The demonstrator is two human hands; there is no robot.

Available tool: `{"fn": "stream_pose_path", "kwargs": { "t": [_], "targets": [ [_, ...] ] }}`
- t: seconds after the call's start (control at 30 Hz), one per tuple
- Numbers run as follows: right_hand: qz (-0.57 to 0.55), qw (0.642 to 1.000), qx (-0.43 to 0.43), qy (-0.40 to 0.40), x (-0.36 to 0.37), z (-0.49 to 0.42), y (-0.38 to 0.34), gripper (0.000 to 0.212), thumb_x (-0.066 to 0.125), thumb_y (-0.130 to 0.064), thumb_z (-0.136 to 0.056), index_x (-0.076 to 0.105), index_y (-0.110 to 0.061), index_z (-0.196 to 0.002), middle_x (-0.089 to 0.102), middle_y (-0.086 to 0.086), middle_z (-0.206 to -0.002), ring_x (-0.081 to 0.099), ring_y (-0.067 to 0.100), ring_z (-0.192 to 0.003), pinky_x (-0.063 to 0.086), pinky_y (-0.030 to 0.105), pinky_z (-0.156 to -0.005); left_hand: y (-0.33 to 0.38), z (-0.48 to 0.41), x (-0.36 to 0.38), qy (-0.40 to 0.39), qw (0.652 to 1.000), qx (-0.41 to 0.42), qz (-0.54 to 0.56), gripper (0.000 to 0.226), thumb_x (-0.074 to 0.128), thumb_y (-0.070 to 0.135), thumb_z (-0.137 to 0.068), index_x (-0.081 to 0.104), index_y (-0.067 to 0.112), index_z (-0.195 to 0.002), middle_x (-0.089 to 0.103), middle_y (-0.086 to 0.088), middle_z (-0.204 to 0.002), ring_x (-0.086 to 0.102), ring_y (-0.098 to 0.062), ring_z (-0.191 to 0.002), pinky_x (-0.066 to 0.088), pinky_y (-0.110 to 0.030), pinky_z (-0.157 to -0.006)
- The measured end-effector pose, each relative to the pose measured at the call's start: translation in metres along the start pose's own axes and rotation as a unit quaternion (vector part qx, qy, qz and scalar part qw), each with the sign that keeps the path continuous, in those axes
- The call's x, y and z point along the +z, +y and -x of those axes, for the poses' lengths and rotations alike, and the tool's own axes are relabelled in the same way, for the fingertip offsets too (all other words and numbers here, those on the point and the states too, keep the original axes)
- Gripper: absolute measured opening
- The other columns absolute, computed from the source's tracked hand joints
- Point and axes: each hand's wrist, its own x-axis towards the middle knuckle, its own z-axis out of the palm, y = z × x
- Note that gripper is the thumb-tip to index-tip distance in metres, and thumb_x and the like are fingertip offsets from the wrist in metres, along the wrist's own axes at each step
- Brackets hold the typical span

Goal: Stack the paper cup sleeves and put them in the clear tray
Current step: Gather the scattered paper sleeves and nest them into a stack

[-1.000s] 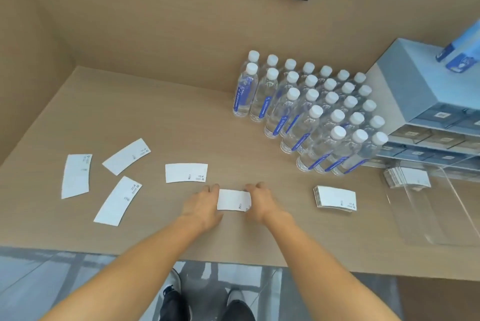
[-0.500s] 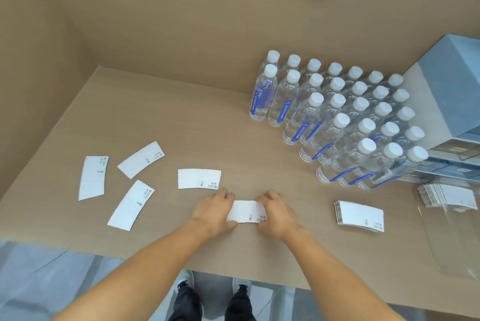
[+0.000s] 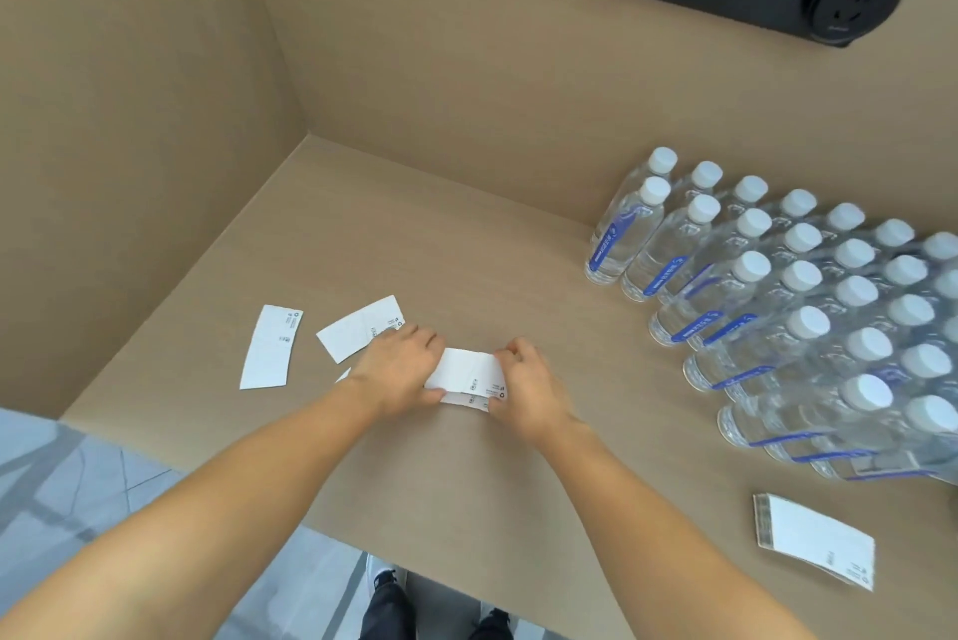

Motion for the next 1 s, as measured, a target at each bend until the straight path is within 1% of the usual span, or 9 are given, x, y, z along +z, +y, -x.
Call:
{"fn": "stream_pose_path", "kwargs": {
  "t": [0.17,0.27,0.37,0.47,0.57,0.73,0.87,0.93,1.0],
  "targets": [
    [-0.007,0.999,0.023,-0.022,0.020,-0.007,0.004,0.046,0.063,-0.026,-0.082,0.054,-0.016,-0.126,0.043,0.001,-0.128,0.041,0.024,-0.120,0.052,0.036,-0.083,-0.004,-0.010,0.028,-0.041,0.996,0.004,0.078,0.058,0.057,0.048,-0.091,0.047,0.012,-0.135,0.045,-0.005,-0.135,0.043,-0.023,-0.126,0.045,-0.037,-0.101],
    [-0.030,0.999,0.017,-0.021,0.024,-0.007,0.006,0.046,0.062,-0.023,-0.080,0.055,-0.014,-0.125,0.044,0.001,-0.126,0.039,0.023,-0.119,0.051,0.034,-0.085,-0.007,-0.011,0.036,-0.052,0.991,0.005,0.122,0.060,0.061,0.045,-0.090,0.047,0.009,-0.136,0.041,-0.005,-0.136,0.040,-0.022,-0.127,0.045,-0.037,-0.101],
    [-0.043,0.999,0.009,-0.030,0.023,-0.007,0.006,0.043,0.060,-0.014,-0.081,0.056,-0.012,-0.123,0.044,0.003,-0.126,0.040,0.025,-0.118,0.047,0.031,-0.093,-0.012,-0.012,0.035,-0.067,0.984,0.008,0.163,0.055,0.067,0.040,-0.087,0.051,0.008,-0.129,0.041,-0.005,-0.132,0.044,-0.021,-0.120,0.047,-0.037,-0.098],
    [-0.033,0.999,0.012,-0.039,0.020,-0.009,0.008,0.042,0.057,-0.005,-0.082,0.055,-0.009,-0.123,0.044,0.005,-0.125,0.041,0.025,-0.117,0.046,0.030,-0.095,-0.011,-0.013,0.032,-0.074,0.979,-0.001,0.192,0.044,0.067,0.034,-0.086,0.055,0.009,-0.119,0.041,-0.002,-0.128,0.049,-0.020,-0.111,0.048,-0.036,-0.094],
    [-0.025,0.998,0.018,-0.054,0.017,-0.010,0.007,0.039,0.054,0.000,-0.082,0.053,-0.005,-0.120,0.043,0.007,-0.124,0.041,0.026,-0.117,0.047,0.032,-0.095,-0.005,-0.012,0.032,-0.082,0.975,-0.012,0.208,0.038,0.067,0.028,-0.086,0.055,0.008,-0.115,0.042,-0.001,-0.126,0.052,-0.021,-0.105,0.050,-0.037,-0.093],
    [0.016,0.996,0.029,-0.079,0.015,-0.009,0.001,0.037,0.052,0.003,-0.084,0.050,-0.002,-0.121,0.039,0.010,-0.128,0.040,0.028,-0.119,0.048,0.038,-0.096,-0.002,-0.011,0.030,-0.083,0.971,-0.019,0.225,0.041,0.066,0.026,-0.087,0.054,0.010,-0.122,0.038,-0.001,-0.130,0.050,-0.021,-0.112,0.047,-0.036,-0.099],
    [0.055,0.992,0.031,-0.107,0.009,-0.010,-0.004,0.042,0.057,-0.002,-0.084,0.049,-0.006,-0.126,0.039,0.010,-0.129,0.037,0.028,-0.120,0.050,0.036,-0.090,-0.004,-0.008,0.026,-0.096,0.969,-0.016,0.225,0.040,0.068,0.027,-0.086,0.054,0.008,-0.118,0.038,-0.002,-0.130,0.050,-0.021,-0.110,0.048,-0.036,-0.096],
    [0.072,0.990,0.035,-0.119,0.004,-0.012,-0.009,0.048,0.064,-0.014,-0.083,0.048,-0.011,-0.128,0.040,0.007,-0.128,0.036,0.028,-0.121,0.050,0.035,-0.080,-0.009,-0.004,0.025,-0.091,0.969,-0.019,0.230,0.046,0.072,0.033,-0.084,0.055,0.008,-0.118,0.038,-0.002,-0.127,0.050,-0.021,-0.112,0.047,-0.034,-0.095],
    [0.072,0.990,0.037,-0.117,-0.002,-0.018,-0.016,0.053,0.071,-0.033,-0.081,0.048,-0.014,-0.126,0.041,0.005,-0.125,0.035,0.028,-0.120,0.049,0.036,-0.080,-0.020,0.002,0.021,-0.072,0.969,-0.035,0.233,0.052,0.073,0.037,-0.084,0.054,0.007,-0.121,0.040,-0.003,-0.127,0.049,-0.023,-0.115,0.046,-0.033,-0.097]
  ]
}}
